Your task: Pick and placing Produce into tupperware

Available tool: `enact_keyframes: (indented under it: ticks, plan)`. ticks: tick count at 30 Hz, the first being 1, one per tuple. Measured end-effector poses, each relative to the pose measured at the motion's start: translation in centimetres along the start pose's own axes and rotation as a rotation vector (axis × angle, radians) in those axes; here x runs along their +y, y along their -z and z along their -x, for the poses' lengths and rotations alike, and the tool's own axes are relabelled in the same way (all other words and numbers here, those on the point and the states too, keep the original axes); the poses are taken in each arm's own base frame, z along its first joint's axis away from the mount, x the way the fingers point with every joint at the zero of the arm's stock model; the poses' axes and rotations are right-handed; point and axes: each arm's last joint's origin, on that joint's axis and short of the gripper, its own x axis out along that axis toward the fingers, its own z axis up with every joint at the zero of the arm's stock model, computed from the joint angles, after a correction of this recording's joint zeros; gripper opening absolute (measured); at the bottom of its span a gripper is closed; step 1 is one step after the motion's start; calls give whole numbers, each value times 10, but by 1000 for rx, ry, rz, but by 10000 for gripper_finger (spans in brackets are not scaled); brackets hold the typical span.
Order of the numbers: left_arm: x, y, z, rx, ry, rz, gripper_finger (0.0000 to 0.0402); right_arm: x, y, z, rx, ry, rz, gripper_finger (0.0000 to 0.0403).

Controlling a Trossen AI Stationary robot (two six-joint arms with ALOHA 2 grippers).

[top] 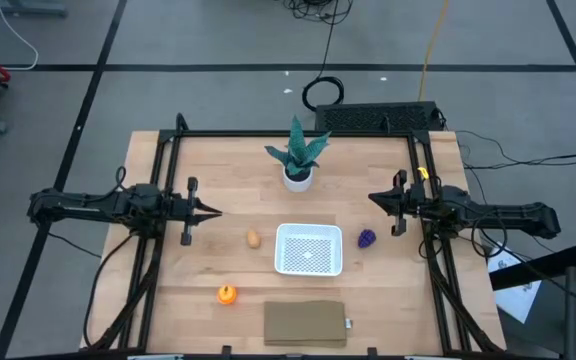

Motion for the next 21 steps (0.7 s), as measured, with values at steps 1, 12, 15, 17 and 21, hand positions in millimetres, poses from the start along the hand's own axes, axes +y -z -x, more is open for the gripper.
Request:
enact_keyframes:
  ticks: [1, 12, 15, 17, 21]
  plan:
    - [0, 0, 0, -1, 0, 0, 26, 0, 0, 0, 0, -1, 0, 0]
    - [1, -5, 0, -50, -8, 114, 26, 0, 0, 0, 0, 0, 0, 0]
    - [2, -8, 0, -88, -14, 131, 26, 0, 0, 0, 0, 0, 0, 0]
    - [2, -10, 1, -107, -17, 129, 26, 0, 0, 0, 0, -1, 0, 0]
    - [3, -13, 1, -139, -35, 108, 26, 0, 0, 0, 0, 0, 0, 0]
